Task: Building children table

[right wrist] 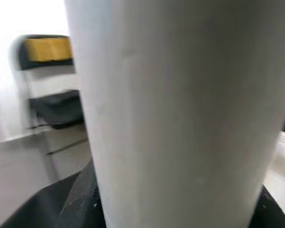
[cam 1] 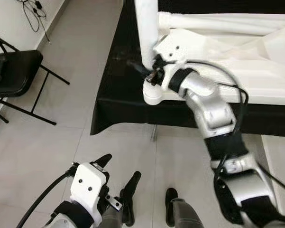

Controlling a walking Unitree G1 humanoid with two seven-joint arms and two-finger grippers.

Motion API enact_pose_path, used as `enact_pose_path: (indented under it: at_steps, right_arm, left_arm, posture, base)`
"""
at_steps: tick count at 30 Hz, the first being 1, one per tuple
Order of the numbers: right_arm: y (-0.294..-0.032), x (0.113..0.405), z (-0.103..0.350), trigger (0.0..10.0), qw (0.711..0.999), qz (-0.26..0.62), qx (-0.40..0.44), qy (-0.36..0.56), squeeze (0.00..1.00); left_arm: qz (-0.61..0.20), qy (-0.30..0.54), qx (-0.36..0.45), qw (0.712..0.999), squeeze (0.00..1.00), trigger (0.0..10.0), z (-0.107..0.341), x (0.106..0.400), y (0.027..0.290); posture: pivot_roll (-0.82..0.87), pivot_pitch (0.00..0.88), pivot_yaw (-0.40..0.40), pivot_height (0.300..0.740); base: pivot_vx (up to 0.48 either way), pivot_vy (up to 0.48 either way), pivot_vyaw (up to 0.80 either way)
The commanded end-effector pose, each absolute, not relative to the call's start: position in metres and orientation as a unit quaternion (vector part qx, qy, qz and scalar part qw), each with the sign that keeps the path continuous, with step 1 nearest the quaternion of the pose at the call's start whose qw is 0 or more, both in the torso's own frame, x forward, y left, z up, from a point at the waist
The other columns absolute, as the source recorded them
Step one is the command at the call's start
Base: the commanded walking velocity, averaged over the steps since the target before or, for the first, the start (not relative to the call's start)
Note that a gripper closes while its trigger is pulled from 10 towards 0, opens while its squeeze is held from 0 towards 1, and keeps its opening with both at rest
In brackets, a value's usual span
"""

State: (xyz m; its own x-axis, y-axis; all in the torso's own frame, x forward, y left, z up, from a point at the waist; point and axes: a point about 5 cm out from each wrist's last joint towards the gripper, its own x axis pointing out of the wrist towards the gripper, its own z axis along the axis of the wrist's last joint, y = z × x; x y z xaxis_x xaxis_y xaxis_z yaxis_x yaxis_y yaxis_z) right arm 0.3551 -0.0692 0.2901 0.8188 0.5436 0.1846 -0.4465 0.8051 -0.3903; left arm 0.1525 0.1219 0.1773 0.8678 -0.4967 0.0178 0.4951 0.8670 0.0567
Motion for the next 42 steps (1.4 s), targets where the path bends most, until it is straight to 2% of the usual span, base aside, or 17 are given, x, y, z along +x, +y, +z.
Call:
enact_pose_path:
  at_steps: [1, 6, 18, 26, 29, 31, 33, 37, 42]
  right_arm:
    - [-0.072, 0.359, 0.221, 10.0, 0.961, 0.234, -0.146, 0.025, 0.0]
    - [-0.068, 0.361, 0.227, 10.0, 0.964, 0.229, -0.136, 0.017, 0.0]
    - [-0.076, 0.369, 0.236, 10.0, 0.982, 0.169, -0.081, 0.021, 0.0]
    - [-0.077, 0.372, 0.231, 10.0, 0.984, 0.162, -0.063, 0.028, 0.0]
    - [-0.075, 0.374, 0.23, 10.0, 0.985, 0.161, -0.054, 0.03, 0.0]
    - [-0.074, 0.374, 0.23, 10.0, 0.985, 0.161, -0.053, 0.029, 0.0]
    - [-0.073, 0.375, 0.231, 10.0, 0.985, 0.16, -0.051, 0.025, 0.0]
    - [-0.071, 0.376, 0.232, 10.0, 0.985, 0.161, -0.049, 0.022, 0.0]
    - [-0.064, 0.373, 0.232, 10.0, 0.983, 0.174, -0.05, 0.016, 0.0]
  left_arm:
    - [-0.255, -0.006, 0.026, 0.967, 0.0, 10.0, 0.175, 0.15, 0.124]
    - [-0.254, -0.005, 0.027, 0.967, 0.0, 10.0, 0.174, 0.151, 0.124]
    - [-0.236, -0.006, 0.037, 0.971, 0.0, 10.0, 0.174, 0.155, 0.128]
    - [-0.182, -0.047, 0.089, 0.978, 0.0, 10.0, 0.191, 0.175, 0.144]
    - [-0.168, -0.12, 0.1, 0.973, 0.0, 10.0, 0.227, 0.199, 0.152]
    - [-0.168, -0.13, 0.102, 0.972, 0.0, 10.0, 0.232, 0.201, 0.152]
    - [-0.173, -0.182, 0.119, 0.961, 0.0, 10.0, 0.26, 0.214, 0.154]
    - [-0.177, -0.227, 0.128, 0.949, 0.0, 10.0, 0.288, 0.225, 0.155]
    - [-0.228, -0.297, 0.096, 0.922, 0.0, 10.0, 0.344, 0.24, 0.147]
  posture:
    - [0.06, 0.414, 0.067, 0.74]
    - [0.06, 0.409, 0.063, 0.74]
    - [0.07, 0.385, 0.064, 0.74]
    - [0.08, 0.359, 0.062, 0.74]
    - [0.08, 0.344, 0.064, 0.74]
    - [0.08, 0.344, 0.064, 0.74]
    - [0.08, 0.337, 0.068, 0.74]
    - [0.08, 0.334, 0.068, 0.74]
    - [0.08, 0.325, 0.072, 0.74]
  base:
    - [0.0, 0.0, 0.0]
    - [0.0, 0.0, 0.0]
    - [0.0, 0.0, 0.0]
    - [0.0, 0.0, 0.0]
    - [0.0, 0.0, 0.0]
    - [0.0, 0.0, 0.0]
    - [0.0, 0.0, 0.0]
    - [0.0, 0.0, 0.0]
    - [0.0, 0.0, 0.0]
